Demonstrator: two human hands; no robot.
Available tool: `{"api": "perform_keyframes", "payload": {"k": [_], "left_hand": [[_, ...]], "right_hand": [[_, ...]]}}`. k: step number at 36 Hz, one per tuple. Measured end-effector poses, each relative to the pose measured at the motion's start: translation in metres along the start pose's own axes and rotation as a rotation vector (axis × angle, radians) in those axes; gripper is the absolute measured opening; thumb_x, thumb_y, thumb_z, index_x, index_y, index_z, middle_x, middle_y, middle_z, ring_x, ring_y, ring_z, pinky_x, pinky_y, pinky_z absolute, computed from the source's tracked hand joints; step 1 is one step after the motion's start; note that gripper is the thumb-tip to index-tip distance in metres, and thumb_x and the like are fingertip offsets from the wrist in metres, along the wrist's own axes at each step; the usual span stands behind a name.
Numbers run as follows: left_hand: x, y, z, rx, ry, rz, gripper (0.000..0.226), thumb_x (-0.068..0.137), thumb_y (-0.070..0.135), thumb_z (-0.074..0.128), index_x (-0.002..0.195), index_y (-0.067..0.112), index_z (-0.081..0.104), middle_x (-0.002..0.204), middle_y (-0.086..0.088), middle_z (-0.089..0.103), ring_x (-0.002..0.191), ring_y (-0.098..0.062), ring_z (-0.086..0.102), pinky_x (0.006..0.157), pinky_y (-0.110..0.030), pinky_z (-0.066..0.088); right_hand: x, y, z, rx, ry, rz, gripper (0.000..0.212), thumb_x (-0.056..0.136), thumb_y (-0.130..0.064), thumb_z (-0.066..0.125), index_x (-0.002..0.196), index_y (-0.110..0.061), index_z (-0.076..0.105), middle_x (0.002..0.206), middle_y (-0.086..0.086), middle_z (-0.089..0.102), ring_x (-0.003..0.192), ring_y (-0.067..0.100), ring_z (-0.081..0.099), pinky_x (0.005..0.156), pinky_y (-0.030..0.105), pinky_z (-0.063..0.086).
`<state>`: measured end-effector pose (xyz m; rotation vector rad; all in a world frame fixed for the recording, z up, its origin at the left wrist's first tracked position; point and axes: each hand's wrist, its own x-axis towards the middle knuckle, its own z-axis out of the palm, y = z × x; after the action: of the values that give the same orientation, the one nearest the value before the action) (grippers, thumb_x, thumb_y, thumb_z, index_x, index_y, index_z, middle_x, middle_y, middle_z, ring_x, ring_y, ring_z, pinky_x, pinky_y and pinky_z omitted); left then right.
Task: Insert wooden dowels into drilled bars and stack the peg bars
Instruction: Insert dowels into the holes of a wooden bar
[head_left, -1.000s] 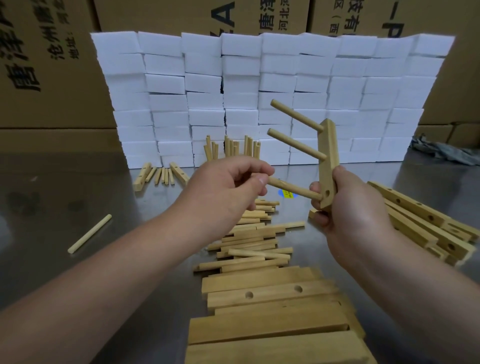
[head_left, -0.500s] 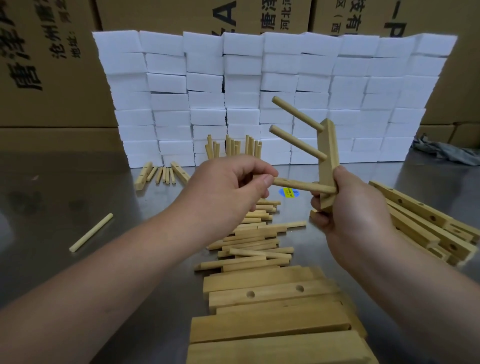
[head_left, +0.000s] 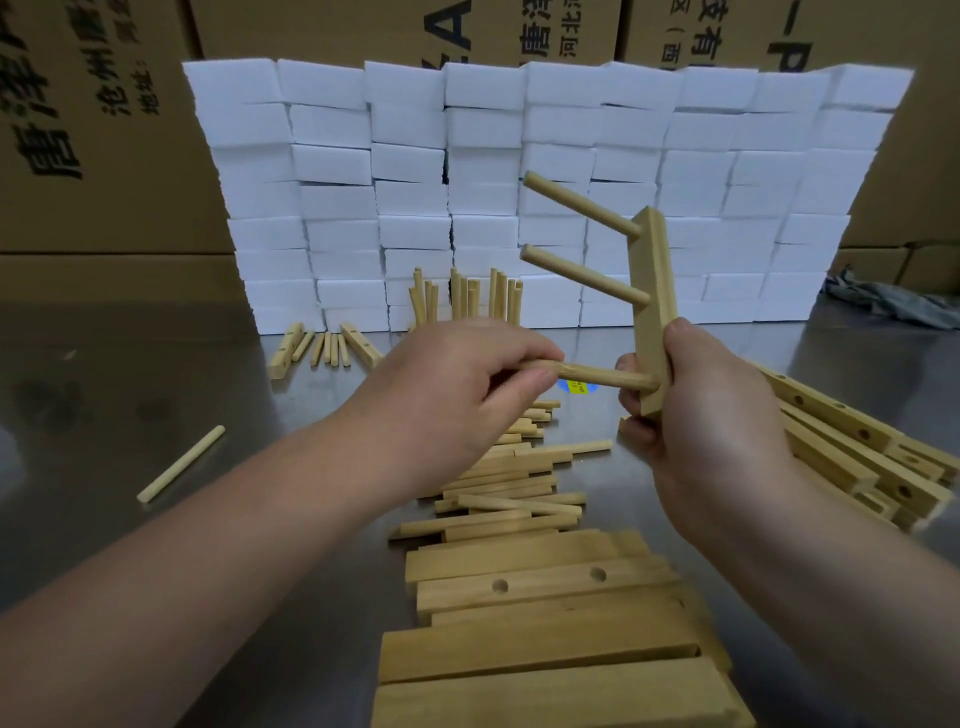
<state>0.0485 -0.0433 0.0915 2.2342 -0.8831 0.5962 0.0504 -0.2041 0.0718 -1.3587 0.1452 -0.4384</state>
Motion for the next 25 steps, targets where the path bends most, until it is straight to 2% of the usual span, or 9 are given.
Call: {"api": "perform_keyframes", "payload": {"k": [2, 5, 9, 16, 20, 25], "left_hand": [[0.0, 0.001, -0.001, 0.108, 0.007, 0.093, 0.027, 0.092, 0.028, 0.047, 0.104, 0.018, 0.069, 0.074, 0.008, 0.06, 0.071, -0.007, 0.052, 0.063, -0.026, 0.047], [0.0, 0.003, -0.002, 0.192, 0.007, 0.156, 0.029, 0.088, 0.025, 0.047, 0.102, 0.014, 0.069, 0.076, 0.0, 0.062, 0.071, -0.007, 0.049, 0.062, -0.035, 0.049], [0.0, 0.007, -0.004, 0.262, -0.006, 0.191, 0.025, 0.087, 0.024, 0.049, 0.096, 0.013, 0.069, 0.071, -0.001, 0.06, 0.067, -0.013, 0.051, 0.057, -0.037, 0.048], [-0.002, 0.01, -0.006, 0.276, -0.014, 0.255, 0.035, 0.086, 0.03, 0.041, 0.092, 0.012, 0.071, 0.071, -0.001, 0.065, 0.066, -0.018, 0.059, 0.053, -0.042, 0.051], [-0.002, 0.01, -0.006, 0.246, 0.007, 0.252, 0.033, 0.087, 0.03, 0.042, 0.094, 0.015, 0.071, 0.07, 0.002, 0.063, 0.065, -0.011, 0.054, 0.053, -0.038, 0.049], [-0.003, 0.01, -0.002, 0.184, 0.032, 0.192, 0.024, 0.088, 0.027, 0.05, 0.094, 0.018, 0.07, 0.063, 0.018, 0.05, 0.06, 0.002, 0.044, 0.054, -0.022, 0.041]], "right_hand": [[-0.001, 0.0, 0.0, 0.0, -0.022, -0.024, 0.028, 0.093, -0.022, 0.034, 0.069, -0.018, 0.049, 0.052, -0.008, 0.054, 0.046, 0.01, 0.042, 0.048, 0.027, 0.033], [-0.002, 0.001, 0.0, 0.046, -0.074, -0.028, 0.029, 0.095, -0.022, 0.033, 0.077, -0.011, 0.054, 0.055, -0.005, 0.06, 0.045, 0.01, 0.053, 0.044, 0.02, 0.043], [-0.006, 0.003, 0.003, 0.217, -0.147, -0.014, 0.027, 0.099, -0.021, 0.031, 0.091, -0.009, 0.054, 0.057, -0.001, 0.063, 0.052, 0.013, 0.063, 0.051, 0.022, 0.052], [-0.01, 0.006, 0.002, 0.153, -0.168, -0.138, 0.029, 0.101, -0.022, 0.031, 0.086, -0.017, 0.055, 0.059, -0.006, 0.063, 0.054, 0.012, 0.065, 0.054, 0.021, 0.053], [-0.012, 0.006, 0.003, 0.175, -0.201, -0.153, 0.031, 0.101, -0.021, 0.029, 0.084, -0.013, 0.053, 0.059, -0.004, 0.06, 0.055, 0.014, 0.064, 0.053, 0.023, 0.053], [-0.013, 0.005, 0.002, 0.121, -0.186, -0.232, 0.029, 0.101, -0.022, 0.029, 0.086, -0.016, 0.053, 0.057, -0.008, 0.059, 0.055, 0.009, 0.063, 0.054, 0.021, 0.052]]}}
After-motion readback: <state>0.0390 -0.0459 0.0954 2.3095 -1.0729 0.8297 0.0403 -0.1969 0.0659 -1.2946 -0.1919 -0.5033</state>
